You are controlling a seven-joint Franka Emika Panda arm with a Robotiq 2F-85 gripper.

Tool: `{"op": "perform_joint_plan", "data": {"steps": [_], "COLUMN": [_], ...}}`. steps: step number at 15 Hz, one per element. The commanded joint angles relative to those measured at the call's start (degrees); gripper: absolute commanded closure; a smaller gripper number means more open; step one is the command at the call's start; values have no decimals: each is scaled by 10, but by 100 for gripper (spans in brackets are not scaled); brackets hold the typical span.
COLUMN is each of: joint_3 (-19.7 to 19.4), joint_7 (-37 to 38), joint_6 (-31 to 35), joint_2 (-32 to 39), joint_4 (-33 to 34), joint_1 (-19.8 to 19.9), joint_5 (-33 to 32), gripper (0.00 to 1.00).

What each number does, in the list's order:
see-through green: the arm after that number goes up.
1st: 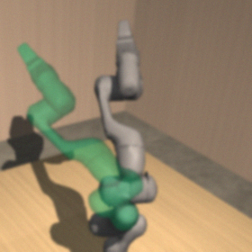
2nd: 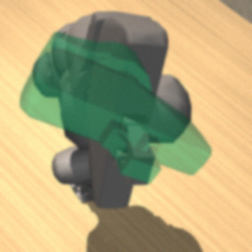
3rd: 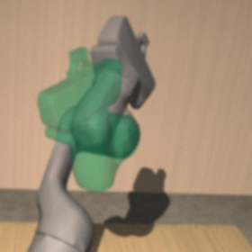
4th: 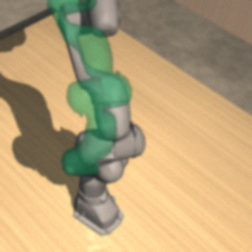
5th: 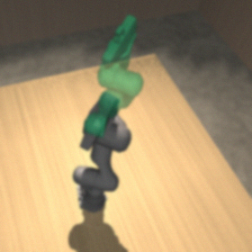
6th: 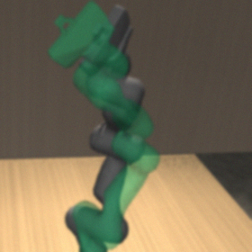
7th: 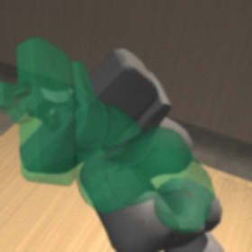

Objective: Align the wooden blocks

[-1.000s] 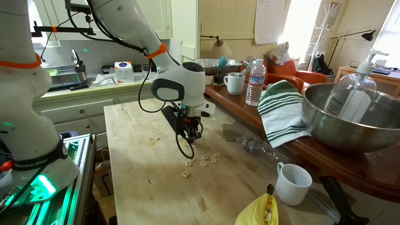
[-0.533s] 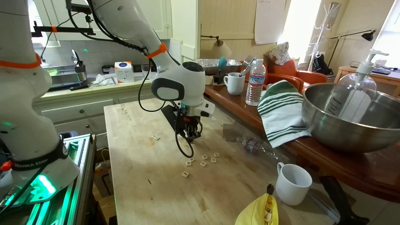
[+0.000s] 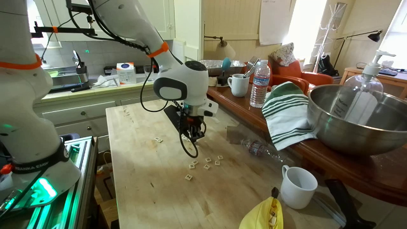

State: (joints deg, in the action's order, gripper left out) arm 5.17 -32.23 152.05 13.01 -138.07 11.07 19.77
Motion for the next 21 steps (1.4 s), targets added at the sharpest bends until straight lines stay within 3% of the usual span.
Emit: {"op": "perform_joint_plan", "data": {"steps": [1,3,4,10,15,21], "joint_3": [5,5,5,10,8,4], "joint_7": [-43,-74,-92,-174,-202,-214], "joint_6": [-32,-37,-34,-17,-6,16], "joint_2": [-23,-30,-34,-53,-63,-88], "joint_4": [-12,-17,-21,-39,-52,-75], "joint_1": [3,1,-1,-14,-35,-54], "joint_5": [5,3,3,15,8,2], "gripper": [100,100,80,38,2,0]}}
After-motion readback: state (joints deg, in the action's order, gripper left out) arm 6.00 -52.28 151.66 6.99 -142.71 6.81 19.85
